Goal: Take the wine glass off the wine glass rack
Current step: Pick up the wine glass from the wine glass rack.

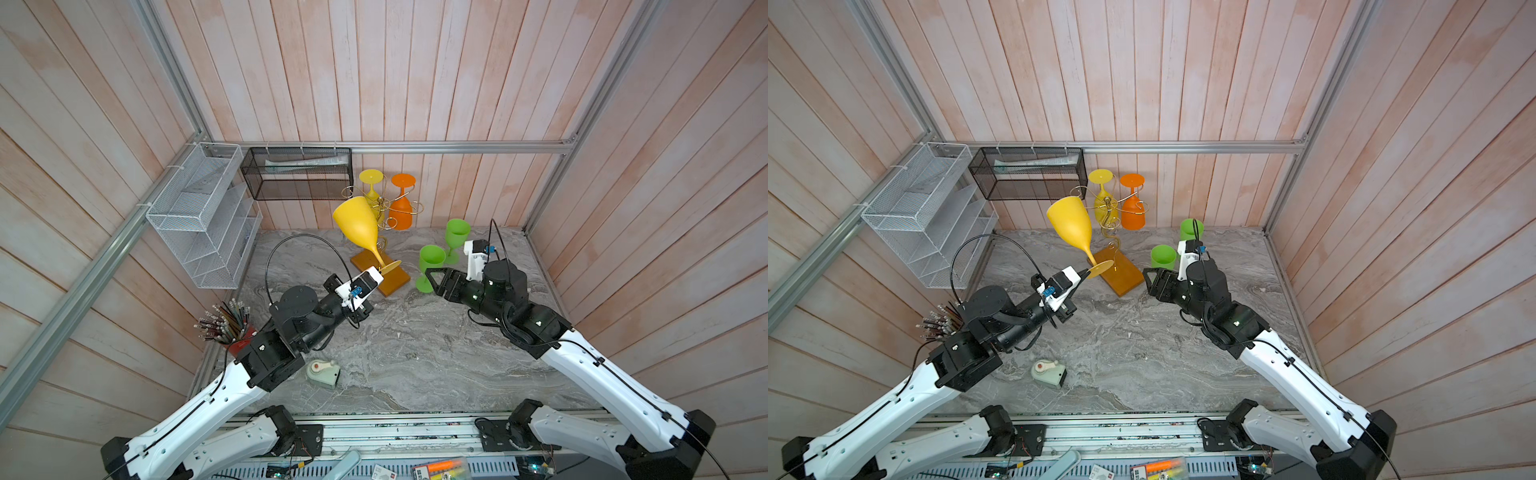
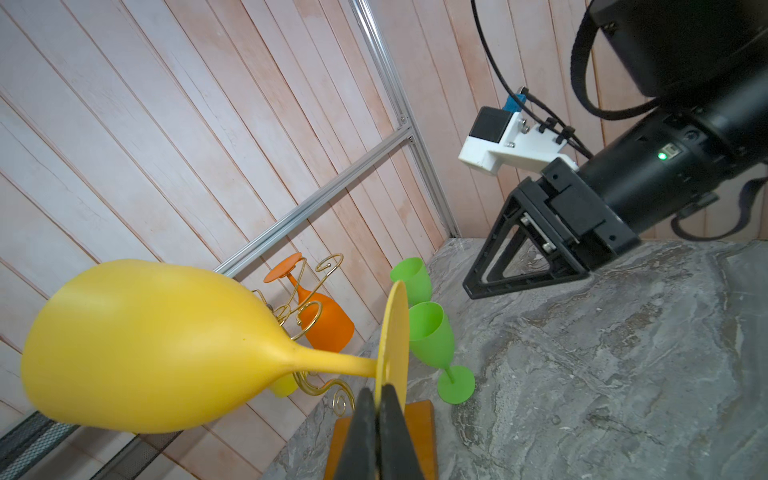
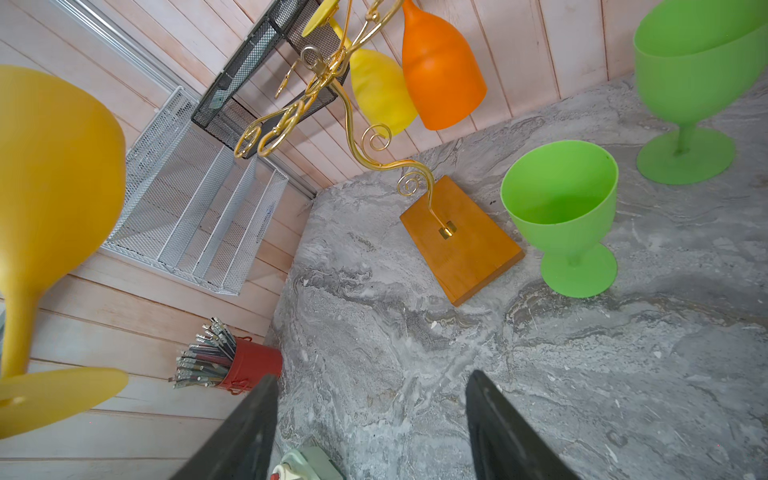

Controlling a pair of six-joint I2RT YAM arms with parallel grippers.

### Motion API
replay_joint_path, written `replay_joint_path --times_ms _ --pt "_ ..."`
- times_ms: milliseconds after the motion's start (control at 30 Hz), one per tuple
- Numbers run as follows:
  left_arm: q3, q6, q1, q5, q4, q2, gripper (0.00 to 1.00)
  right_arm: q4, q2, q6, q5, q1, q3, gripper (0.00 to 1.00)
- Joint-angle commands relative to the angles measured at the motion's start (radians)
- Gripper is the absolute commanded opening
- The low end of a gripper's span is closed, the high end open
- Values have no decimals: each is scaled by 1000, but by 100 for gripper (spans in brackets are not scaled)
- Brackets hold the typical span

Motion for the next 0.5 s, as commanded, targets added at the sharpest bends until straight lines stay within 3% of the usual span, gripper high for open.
replay_joint_path --times_ms 0,233,467 --pt "-15 105 -37 -87 100 12 0 -1 -7 9 -32 -18 46 68" --pt "-16 217 -87 -129 136 33 0 28 -32 60 -42 -55 16 67" --pt "-43 350 -202 -221 173 37 0 68 -40 131 -51 -77 -7 65"
